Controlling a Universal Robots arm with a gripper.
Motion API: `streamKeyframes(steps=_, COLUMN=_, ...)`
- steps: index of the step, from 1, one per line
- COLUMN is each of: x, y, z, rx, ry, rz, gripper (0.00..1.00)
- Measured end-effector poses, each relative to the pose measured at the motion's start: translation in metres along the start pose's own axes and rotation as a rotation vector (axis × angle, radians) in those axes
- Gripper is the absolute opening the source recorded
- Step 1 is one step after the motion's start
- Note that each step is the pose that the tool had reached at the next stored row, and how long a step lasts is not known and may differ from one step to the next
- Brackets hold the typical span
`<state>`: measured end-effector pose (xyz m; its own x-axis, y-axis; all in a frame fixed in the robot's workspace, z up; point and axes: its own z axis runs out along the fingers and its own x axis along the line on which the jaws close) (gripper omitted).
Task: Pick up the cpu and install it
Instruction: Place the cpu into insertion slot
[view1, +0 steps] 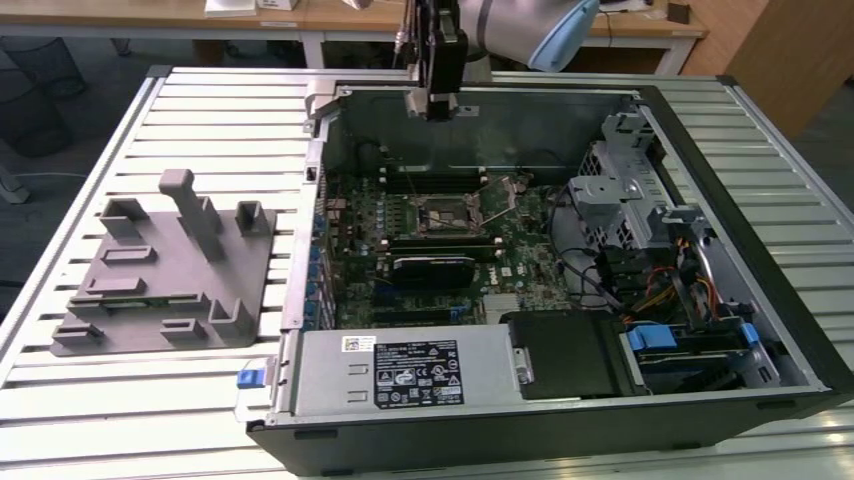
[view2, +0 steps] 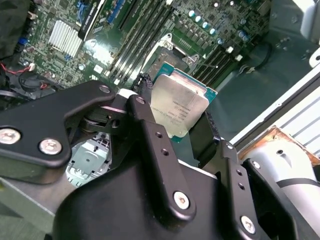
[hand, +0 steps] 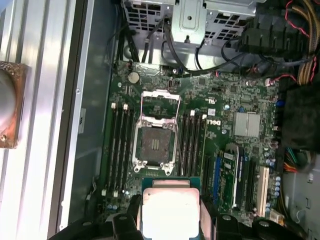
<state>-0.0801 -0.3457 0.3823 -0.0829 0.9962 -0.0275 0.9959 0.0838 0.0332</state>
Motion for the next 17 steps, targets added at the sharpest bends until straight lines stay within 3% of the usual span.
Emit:
streamKeyframes(steps=9, x=0.0003, y=0.0071, z=0.0140, rx=0.0005, ry=0.0000, rz=0.009, gripper=0.54)
streamKeyframes(steps=17, x=0.0062, y=0.0081, z=0.0258, rx=0.0008, ry=-0.0003, rz=0.023, gripper=0.54)
